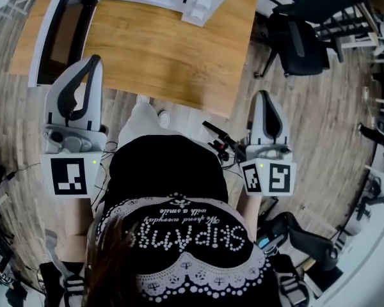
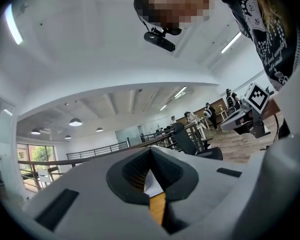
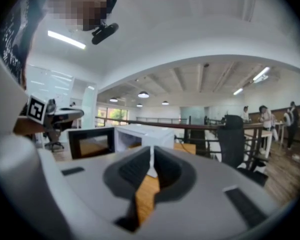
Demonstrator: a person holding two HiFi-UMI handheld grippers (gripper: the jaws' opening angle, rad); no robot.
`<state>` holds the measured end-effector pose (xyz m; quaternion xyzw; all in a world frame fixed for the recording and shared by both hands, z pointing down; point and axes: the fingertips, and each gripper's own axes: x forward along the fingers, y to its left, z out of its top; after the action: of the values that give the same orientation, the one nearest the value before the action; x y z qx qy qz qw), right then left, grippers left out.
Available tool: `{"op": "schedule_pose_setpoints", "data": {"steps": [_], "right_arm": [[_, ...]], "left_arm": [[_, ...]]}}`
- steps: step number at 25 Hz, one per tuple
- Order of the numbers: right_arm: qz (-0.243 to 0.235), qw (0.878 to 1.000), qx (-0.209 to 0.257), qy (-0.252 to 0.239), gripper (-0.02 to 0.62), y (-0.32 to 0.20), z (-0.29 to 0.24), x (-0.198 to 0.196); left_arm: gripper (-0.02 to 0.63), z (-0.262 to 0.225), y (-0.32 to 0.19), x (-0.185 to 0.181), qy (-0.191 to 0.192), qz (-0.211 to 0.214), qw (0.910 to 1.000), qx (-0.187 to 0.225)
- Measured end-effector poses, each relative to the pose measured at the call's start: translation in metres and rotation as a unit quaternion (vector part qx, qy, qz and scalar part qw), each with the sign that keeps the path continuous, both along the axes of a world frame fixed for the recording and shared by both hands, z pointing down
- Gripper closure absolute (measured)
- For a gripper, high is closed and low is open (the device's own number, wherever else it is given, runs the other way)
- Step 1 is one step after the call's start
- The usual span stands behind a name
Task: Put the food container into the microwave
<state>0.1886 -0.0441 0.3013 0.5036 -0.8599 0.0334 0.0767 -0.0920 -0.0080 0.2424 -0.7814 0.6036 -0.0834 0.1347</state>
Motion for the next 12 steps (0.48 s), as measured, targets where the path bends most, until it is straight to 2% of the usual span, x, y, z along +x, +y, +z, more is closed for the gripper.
{"op": "schedule_pose_setpoints", "data": {"steps": [12], "right_arm": [[-0.008,1.000,-0.015,-0.008,0.552,0.021,0.013,0.006]], "left_arm": [[0.581,0.036,0.028,0.028,0.037,0.010,0.9985,-0.038]]}}
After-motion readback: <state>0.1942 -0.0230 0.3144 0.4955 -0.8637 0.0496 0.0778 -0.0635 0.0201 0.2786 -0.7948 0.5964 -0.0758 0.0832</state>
